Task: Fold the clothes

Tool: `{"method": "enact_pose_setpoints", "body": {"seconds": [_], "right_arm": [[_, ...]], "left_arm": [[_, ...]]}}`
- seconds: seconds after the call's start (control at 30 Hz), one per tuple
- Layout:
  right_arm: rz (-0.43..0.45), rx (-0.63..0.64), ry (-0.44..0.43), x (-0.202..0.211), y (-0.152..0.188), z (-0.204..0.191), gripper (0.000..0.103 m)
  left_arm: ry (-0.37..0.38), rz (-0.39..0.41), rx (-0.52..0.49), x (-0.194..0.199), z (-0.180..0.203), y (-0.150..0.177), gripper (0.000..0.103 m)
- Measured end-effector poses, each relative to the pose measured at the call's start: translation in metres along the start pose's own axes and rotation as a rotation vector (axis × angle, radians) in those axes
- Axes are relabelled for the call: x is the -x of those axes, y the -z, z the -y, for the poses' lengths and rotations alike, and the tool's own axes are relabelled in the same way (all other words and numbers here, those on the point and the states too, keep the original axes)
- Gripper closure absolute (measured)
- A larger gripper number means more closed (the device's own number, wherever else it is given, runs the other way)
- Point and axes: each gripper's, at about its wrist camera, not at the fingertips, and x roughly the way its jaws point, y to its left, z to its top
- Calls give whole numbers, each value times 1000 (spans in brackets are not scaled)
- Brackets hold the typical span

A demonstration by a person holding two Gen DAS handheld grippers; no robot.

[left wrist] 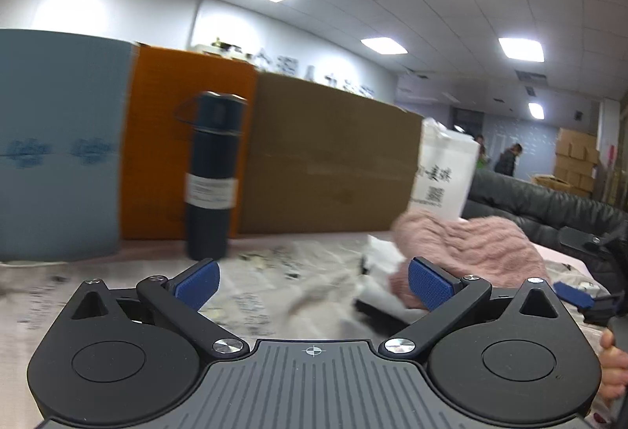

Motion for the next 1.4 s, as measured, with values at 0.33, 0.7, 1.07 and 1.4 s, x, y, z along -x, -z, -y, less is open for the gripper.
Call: {"method": "enact_pose_setpoints", "body": {"seconds": [0.33,0.7,1.07,1.4], "right_arm": [[-67,67,-52,-18,65,-119,0],[191,459,316,-25,131,-183,0],[256,589,422,-36,150,-185,0],[388,638,519,-21,153,-187,0]], "left_arm": [[-14,81,57,34,-51,10,0],[-144,186,73,38,-67,22,0],[-136,327,-64,51,-42,27,0],[-145,378,-178,56,-26,30,0]]}}
